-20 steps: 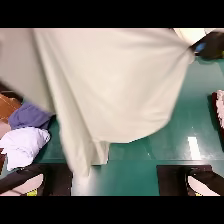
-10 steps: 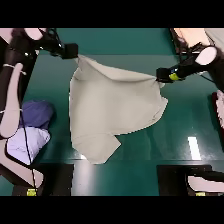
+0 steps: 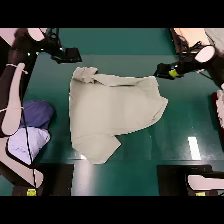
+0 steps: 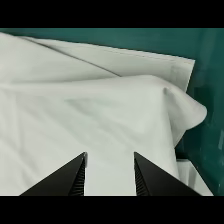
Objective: Fold the shirts.
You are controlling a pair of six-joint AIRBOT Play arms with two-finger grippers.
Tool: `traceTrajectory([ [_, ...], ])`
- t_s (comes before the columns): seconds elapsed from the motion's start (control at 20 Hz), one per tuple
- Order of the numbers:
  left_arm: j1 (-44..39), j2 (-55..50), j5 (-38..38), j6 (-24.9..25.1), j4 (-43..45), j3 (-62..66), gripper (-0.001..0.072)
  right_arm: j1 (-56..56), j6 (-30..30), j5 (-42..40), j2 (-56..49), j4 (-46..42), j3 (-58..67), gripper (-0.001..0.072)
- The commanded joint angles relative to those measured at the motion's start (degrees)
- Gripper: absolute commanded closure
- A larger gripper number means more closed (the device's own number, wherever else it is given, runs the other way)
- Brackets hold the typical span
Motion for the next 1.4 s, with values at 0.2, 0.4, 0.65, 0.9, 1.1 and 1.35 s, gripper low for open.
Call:
traceTrajectory([
  [0.2, 1.01, 19.74, -8.87, 0.39, 3.80, -26.27, 0.0100, -4.44, -5.11, 6.93, 14.64, 1.53, -9.81, 0.0366],
  [0.4, 1.01, 37.55, -4.09, -3.91, 3.61, -55.12, 0.0100, -4.87, -5.14, 4.02, 22.01, 1.73, -18.05, 0.0366],
  [0.65, 1.01, 52.76, -2.19, -9.18, 1.60, -77.53, 0.0100, -4.87, -5.11, 2.36, 25.33, 2.29, -20.83, 0.0366],
  [0.9, 0.98, 53.16, 4.96, -6.95, -10.84, -86.31, 0.0101, -4.87, -5.11, 1.36, 25.29, 4.74, -20.83, 0.0366],
  [1.1, 0.98, 52.98, 6.29, -6.95, -12.31, -89.83, 0.0101, -4.87, -5.11, 1.33, 25.29, 4.74, -20.83, 0.0366],
  [1.35, 0.98, 52.98, 7.48, -1.86, -17.49, -90.01, 0.0509, -5.01, -5.11, 0.92, 25.29, 4.70, -20.83, 0.0366],
])
